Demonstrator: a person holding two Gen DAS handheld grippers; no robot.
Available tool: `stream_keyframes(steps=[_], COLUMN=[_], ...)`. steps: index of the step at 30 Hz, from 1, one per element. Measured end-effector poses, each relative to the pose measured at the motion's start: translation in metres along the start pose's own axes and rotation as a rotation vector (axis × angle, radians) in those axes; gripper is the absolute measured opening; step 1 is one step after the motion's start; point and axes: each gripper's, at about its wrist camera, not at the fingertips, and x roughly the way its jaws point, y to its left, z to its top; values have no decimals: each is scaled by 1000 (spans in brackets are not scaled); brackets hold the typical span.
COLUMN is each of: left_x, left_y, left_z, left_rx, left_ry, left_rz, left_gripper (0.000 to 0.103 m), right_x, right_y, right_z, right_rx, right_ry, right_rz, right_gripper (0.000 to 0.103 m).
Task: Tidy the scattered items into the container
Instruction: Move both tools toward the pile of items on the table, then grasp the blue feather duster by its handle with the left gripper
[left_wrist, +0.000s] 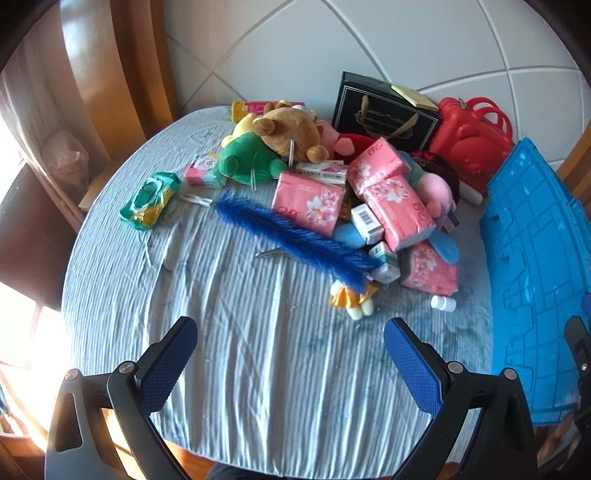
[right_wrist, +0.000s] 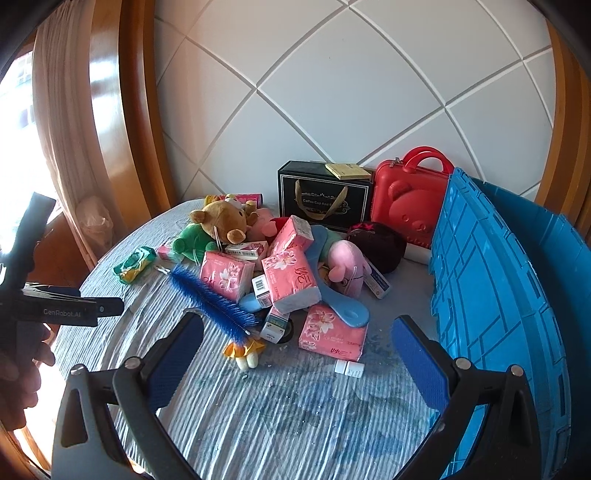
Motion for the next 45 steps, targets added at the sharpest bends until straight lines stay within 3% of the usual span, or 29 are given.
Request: stream_keyframes(steps=[3, 6, 19, 24, 29, 33, 34, 36, 37, 38, 45], left_x=[15, 39, 195, 253, 293, 308, 308, 307, 308, 309, 295], left_y=[13, 25, 47, 63, 82, 83, 81, 76, 74, 73, 84], left_z=[11, 23, 76, 90, 88, 90, 93, 97, 97, 97, 81], left_rx=[-36, -71, -225, -322, -456, -462, -445, -402, -387, -379, -338], left_ry=[30, 61, 143, 221, 318, 332, 325, 312, 315, 326, 278], left_rz=[-69, -88, -133, -158, -151, -157, -166, -166, -179, -199, -232], left_gripper=[102, 102, 102, 102, 102, 98, 93, 72, 40, 22, 13], right_x=[13, 25, 73, 85, 100, 131, 141, 165, 178, 189, 251], right_y=[2, 9, 32, 27, 25, 31, 32, 33, 32, 33, 44], right_z=[3, 5, -9, -17, -19, -10, -6, 0, 4, 7, 18], right_rx=[8, -9, -60, -46, -55, -125, -148, -171, -177, -184, -280], right_ry=[20, 42, 166, 205, 224, 202, 193, 184, 187, 186, 211], right_rz=[-16, -25, -77, -107, -125, -128, -124, -117, -120, -122, -108], right_gripper=[103, 103, 103, 103, 103, 103, 103, 103, 103, 103, 103])
